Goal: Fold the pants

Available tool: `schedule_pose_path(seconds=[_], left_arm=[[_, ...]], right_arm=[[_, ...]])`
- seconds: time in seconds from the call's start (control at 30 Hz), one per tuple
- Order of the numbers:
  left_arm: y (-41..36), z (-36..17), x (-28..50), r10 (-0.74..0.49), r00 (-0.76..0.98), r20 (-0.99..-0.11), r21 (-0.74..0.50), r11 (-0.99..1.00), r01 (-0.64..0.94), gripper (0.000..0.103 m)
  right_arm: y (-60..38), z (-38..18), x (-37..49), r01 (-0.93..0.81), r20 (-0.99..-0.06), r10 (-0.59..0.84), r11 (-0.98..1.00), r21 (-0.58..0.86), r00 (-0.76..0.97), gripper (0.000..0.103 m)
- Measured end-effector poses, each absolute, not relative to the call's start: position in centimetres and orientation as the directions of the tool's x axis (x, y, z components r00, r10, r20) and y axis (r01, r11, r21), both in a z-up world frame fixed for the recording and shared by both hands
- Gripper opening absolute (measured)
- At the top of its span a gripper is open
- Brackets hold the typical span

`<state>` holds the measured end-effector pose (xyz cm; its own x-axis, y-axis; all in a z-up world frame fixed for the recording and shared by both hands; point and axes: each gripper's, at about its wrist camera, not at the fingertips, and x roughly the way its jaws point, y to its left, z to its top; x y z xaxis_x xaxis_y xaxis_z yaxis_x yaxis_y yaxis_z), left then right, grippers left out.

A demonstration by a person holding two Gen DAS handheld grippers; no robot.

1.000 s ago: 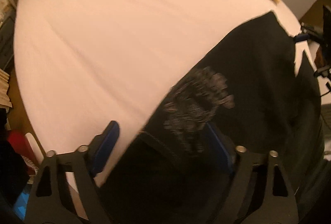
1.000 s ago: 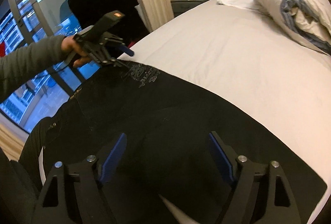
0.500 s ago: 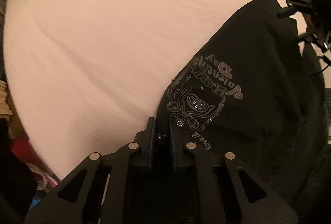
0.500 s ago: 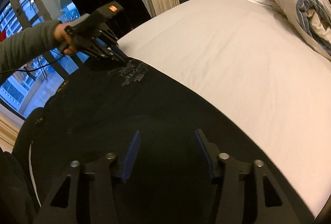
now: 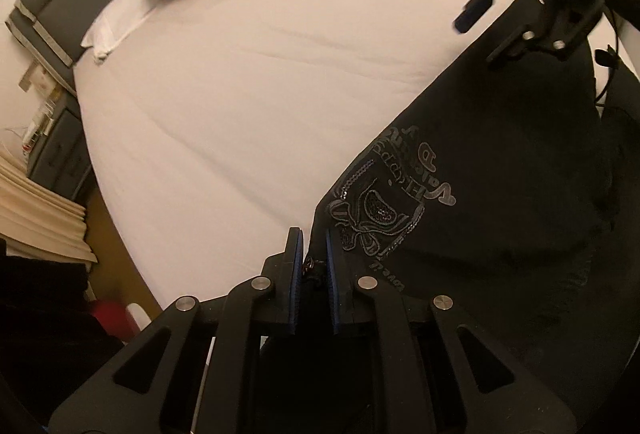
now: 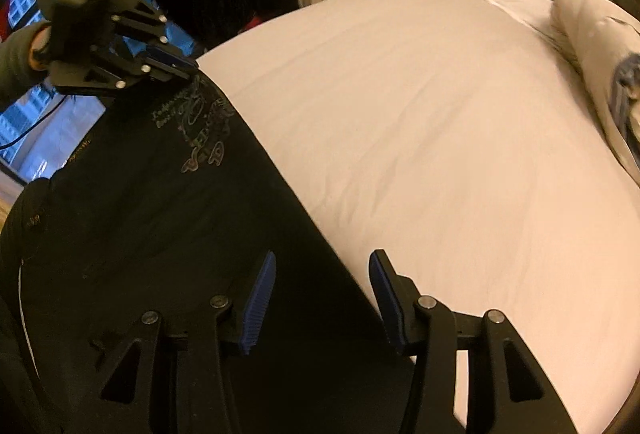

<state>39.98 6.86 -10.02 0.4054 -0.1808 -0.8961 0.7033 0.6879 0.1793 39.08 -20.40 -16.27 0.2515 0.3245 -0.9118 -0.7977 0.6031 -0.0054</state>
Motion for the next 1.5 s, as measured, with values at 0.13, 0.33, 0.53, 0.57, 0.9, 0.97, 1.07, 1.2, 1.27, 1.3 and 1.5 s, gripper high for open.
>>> schedule_pose_path(seconds=[0.13, 0.33, 0.53, 0.57, 0.9, 0.97, 1.07, 1.2, 1.27, 1.3, 1.5], left_arm=[[6.7, -10.5, 38.5, -0.199, 0.419, -0.886, 0.174, 0.694, 0.698, 0.010], [6.8, -10.4, 37.2, -0.204, 0.428, -0.881, 0.184, 0.685, 0.705, 0.010], [7.3, -10.7, 37.4, -0.204, 0.434, -0.878, 0.187, 0.688, 0.701, 0.010], [7.3, -10.8, 37.4, -0.203, 0.435, -0.877, 0.187, 0.690, 0.699, 0.010], [7.3, -9.9, 35.8, -0.191, 0.471, -0.861, 0.203, 0.721, 0.663, 0.010], [7.3, -9.4, 34.7, -0.199, 0.480, -0.854, 0.202, 0.725, 0.659, 0.010], [6.8, -8.7, 32.2, -0.218, 0.492, -0.843, 0.203, 0.719, 0.665, 0.010], [6.3, -8.4, 28.4, -0.234, 0.494, -0.838, 0.201, 0.709, 0.676, 0.010], [6.3, -8.5, 26.3, -0.240, 0.493, -0.836, 0.203, 0.699, 0.685, 0.010], [6.2, -8.5, 25.4, -0.246, 0.489, -0.837, 0.200, 0.694, 0.691, 0.010], [4.8, -9.1, 19.7, -0.261, 0.462, -0.847, 0.192, 0.660, 0.726, 0.009]], right_arm=[[-19.6, -17.8, 40.6, -0.808, -0.938, 0.272, 0.589, -0.013, 0.213, 0.052], [-18.9, -18.9, 41.1, -0.819, -0.951, 0.246, 0.574, -0.010, 0.185, 0.030], [-19.5, -18.3, 41.1, -0.807, -0.952, 0.230, 0.590, -0.031, 0.205, 0.007], [-19.6, -17.9, 41.0, -0.802, -0.948, 0.230, 0.596, -0.040, 0.218, 0.006], [-18.4, -13.8, 34.8, -0.750, -0.863, 0.165, 0.588, -0.303, 0.478, 0.003], [-17.9, -13.9, 32.9, -0.739, -0.844, 0.145, 0.573, -0.355, 0.517, 0.002], [-17.6, -14.4, 30.6, -0.730, -0.822, 0.102, 0.531, -0.431, 0.560, 0.002], [-16.2, -15.7, 26.8, -0.746, -0.794, 0.054, 0.387, -0.542, 0.606, 0.002], [-15.2, -16.6, 25.3, -0.774, -0.810, 0.040, 0.328, -0.542, 0.584, 0.002], [-15.2, -16.8, 24.1, -0.797, -0.828, 0.037, 0.299, -0.526, 0.560, 0.002], [-16.9, -16.2, 22.5, -0.811, -0.947, 0.050, 0.533, -0.243, 0.317, 0.003]])
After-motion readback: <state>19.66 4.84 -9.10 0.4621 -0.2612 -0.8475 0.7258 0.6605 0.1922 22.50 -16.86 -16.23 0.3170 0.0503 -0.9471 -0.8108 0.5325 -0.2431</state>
